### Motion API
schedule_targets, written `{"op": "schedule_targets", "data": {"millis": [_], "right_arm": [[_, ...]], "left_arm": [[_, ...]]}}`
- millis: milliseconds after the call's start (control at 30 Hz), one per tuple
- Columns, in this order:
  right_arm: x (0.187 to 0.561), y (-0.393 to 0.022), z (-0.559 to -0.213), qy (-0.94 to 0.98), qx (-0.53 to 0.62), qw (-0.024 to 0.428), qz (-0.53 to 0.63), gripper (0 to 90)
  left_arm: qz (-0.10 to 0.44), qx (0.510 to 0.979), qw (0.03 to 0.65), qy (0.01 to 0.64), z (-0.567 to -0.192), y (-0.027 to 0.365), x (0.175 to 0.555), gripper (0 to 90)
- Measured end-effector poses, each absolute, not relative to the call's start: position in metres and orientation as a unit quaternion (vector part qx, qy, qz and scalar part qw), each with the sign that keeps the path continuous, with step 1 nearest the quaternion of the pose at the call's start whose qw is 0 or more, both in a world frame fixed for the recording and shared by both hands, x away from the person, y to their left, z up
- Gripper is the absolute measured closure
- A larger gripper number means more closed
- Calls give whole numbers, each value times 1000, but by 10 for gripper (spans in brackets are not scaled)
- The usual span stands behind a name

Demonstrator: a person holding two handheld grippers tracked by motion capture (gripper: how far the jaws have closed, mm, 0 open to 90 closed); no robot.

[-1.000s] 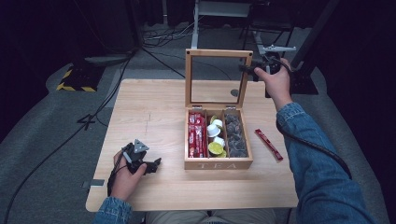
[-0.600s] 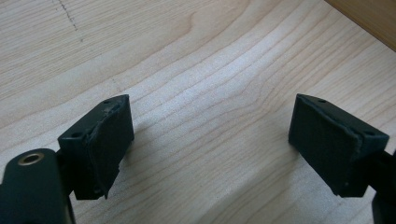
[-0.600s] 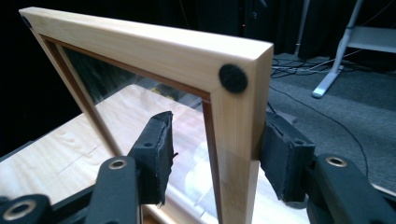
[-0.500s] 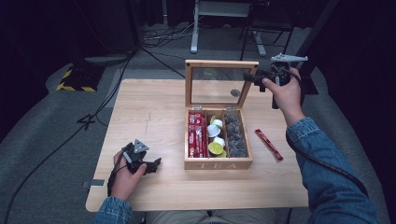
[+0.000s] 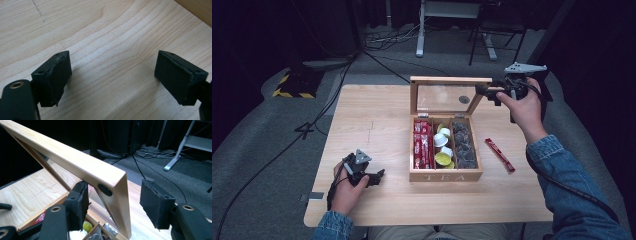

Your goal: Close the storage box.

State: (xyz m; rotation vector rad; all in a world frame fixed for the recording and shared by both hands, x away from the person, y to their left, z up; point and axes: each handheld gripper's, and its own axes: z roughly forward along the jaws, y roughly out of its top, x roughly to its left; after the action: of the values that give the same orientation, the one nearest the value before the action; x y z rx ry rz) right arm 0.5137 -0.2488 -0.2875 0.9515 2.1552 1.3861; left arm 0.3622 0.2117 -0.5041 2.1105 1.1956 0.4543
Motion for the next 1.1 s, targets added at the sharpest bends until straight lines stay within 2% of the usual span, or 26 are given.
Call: {"op": "schedule_targets", "data": {"millis": [800,1100], "right_arm": [[470,-249,-293,810,307,217,450,406],[453,-250,-303,823,299,206,438,406]], "left_arm": [[174,807,330,459,-504,211,362,144],[174,806,331,459,-504,211,362,145]]}}
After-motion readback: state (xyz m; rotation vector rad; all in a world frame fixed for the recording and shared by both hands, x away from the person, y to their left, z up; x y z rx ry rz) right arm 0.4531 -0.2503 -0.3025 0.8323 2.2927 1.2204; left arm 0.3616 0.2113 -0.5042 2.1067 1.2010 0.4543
